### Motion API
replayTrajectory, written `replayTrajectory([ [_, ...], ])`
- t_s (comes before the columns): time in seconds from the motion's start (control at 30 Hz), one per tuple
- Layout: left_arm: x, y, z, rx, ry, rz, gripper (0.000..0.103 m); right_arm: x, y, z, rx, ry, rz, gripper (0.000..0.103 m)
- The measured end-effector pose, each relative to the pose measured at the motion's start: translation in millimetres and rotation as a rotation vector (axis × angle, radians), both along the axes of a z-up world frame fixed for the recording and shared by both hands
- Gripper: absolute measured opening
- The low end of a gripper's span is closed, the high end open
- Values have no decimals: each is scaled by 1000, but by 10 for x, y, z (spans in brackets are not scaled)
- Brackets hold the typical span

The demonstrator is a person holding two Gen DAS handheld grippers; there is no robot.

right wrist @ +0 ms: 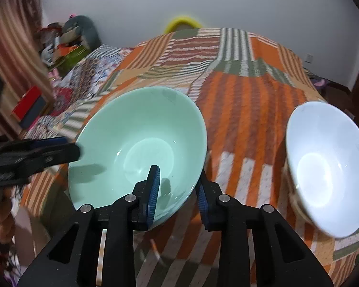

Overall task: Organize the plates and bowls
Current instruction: 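Lift the pale green bowl and carry it over the pink bowl with both grippers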

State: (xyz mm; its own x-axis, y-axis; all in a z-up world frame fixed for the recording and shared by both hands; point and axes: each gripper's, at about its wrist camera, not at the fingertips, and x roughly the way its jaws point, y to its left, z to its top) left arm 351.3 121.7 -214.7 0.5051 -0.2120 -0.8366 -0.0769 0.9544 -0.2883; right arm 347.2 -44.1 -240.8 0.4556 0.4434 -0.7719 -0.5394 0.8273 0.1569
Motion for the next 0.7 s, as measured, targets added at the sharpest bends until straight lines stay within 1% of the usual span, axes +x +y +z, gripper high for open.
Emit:
replayTrajectory([
  [0.03, 5, -9, -38, -3, 11, -7, 33, -36, -6, -1, 3, 3, 8, 26],
  [0.07, 9, -20, -75, -4, 21, -15, 30, -34, -2, -6, 5, 5, 9, 26],
  [0.1, 7, -31, -104, -4, 27, -21, 23, -41, -9, -7, 9, 9, 7, 26],
  [0.13, 0, -51, -132, -3, 29, -26, 18, -40, -19, -8, 17, 14, 1, 25],
  [0.17, -4, -63, -148, -6, 25, -32, 16, -31, -36, -11, 31, 25, -10, 25],
  [0.23, -18, -87, -152, -4, 17, -39, 10, -14, -65, -15, 67, 56, -29, 25],
  [0.37, -26, -141, -112, 34, -5, -44, 10, 19, -100, -22, 110, 97, -64, 23],
  [0.6, -186, -241, 68, 82, -59, -62, 10, -89, -148, 54, 128, 90, -97, 23],
  [0.7, -294, -276, 172, 95, -85, -63, 10, -192, -183, 138, 146, 72, -105, 23],
])
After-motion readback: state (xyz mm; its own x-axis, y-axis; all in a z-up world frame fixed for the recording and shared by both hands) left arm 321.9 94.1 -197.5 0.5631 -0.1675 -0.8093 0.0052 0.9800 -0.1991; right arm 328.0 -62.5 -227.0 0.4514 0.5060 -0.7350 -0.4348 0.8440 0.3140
